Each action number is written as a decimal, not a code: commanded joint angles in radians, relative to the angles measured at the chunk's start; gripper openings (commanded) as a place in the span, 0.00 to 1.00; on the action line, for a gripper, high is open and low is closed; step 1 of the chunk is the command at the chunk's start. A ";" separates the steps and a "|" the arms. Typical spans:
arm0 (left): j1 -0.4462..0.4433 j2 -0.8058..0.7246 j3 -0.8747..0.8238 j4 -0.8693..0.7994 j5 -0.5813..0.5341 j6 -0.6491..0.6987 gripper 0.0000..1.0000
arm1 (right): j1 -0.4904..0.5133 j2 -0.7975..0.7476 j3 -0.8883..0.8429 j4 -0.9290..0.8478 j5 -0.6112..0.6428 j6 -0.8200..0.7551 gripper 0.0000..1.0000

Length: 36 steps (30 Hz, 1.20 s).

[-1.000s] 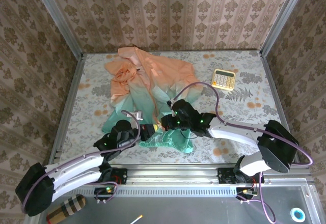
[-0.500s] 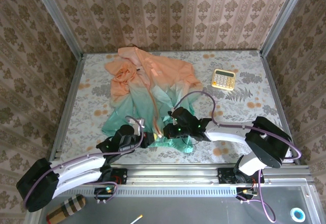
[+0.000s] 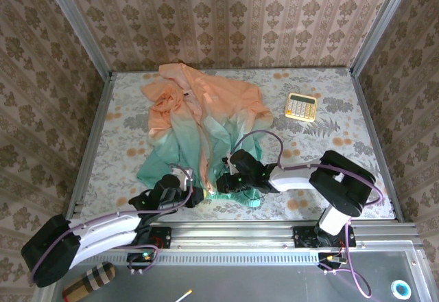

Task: Zip up the jacket

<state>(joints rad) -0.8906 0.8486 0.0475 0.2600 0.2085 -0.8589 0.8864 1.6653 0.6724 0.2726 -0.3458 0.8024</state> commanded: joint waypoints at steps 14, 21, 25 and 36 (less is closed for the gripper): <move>-0.007 -0.004 -0.012 -0.104 -0.012 0.035 0.00 | -0.015 0.091 0.095 0.025 -0.160 -0.115 0.39; -0.008 -0.005 0.000 -0.108 -0.008 0.035 0.00 | -0.007 0.110 0.121 0.006 -0.208 -0.124 0.42; -0.008 -0.005 0.008 -0.108 -0.004 0.040 0.00 | 0.007 0.095 0.129 -0.048 -0.203 -0.157 0.43; -0.008 -0.025 0.071 -0.162 0.035 0.062 0.00 | 0.031 0.014 0.120 -0.067 -0.145 -0.178 0.00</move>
<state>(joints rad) -0.8906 0.8440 0.0723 0.1520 0.2165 -0.8322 0.9066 1.7409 0.7883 0.2230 -0.5049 0.6453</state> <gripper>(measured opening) 0.049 0.012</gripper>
